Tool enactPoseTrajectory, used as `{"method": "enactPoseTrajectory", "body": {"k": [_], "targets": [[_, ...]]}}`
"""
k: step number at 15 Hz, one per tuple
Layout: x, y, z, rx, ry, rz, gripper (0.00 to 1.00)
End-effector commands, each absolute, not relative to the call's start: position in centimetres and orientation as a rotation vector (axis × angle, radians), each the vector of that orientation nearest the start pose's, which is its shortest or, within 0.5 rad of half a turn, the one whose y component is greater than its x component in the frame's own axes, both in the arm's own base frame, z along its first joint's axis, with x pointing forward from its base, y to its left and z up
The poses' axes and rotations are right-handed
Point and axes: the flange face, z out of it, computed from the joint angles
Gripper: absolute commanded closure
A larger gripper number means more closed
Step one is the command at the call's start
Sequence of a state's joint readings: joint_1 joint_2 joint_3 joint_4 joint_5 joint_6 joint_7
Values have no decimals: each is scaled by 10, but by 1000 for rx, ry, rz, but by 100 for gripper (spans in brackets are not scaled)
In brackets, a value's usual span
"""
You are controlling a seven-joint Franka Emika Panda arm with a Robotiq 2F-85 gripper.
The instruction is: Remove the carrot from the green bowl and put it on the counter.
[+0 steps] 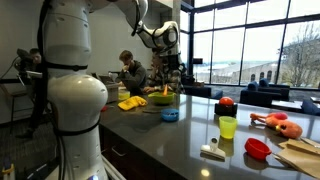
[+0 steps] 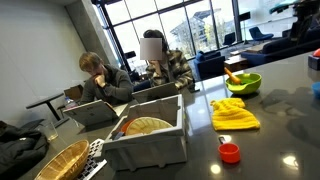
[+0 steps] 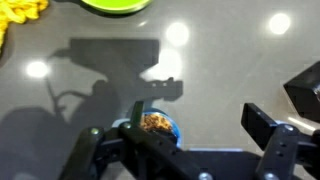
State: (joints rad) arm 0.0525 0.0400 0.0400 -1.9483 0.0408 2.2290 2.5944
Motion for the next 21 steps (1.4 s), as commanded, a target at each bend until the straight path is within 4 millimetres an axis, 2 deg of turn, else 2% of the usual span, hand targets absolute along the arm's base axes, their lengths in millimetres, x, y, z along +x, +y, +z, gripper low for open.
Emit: {"method": "enactPoseTrajectory", "body": {"k": [1,2,5,7,9,11,14,19,21], "targets": [[603,4,492,-699,2834,-30,0],[603,-27,491,-658,2840,-18,0],[615,-65,483,-489,2852,29,0],[625,-71,472,-351,2845,105,0],[634,-62,458,-232,2833,230,0],[638,-32,448,-144,2792,395,0],[649,41,441,-136,2715,543,0],[658,176,436,-289,2643,614,0],[661,225,434,-345,2591,535,0]]}}
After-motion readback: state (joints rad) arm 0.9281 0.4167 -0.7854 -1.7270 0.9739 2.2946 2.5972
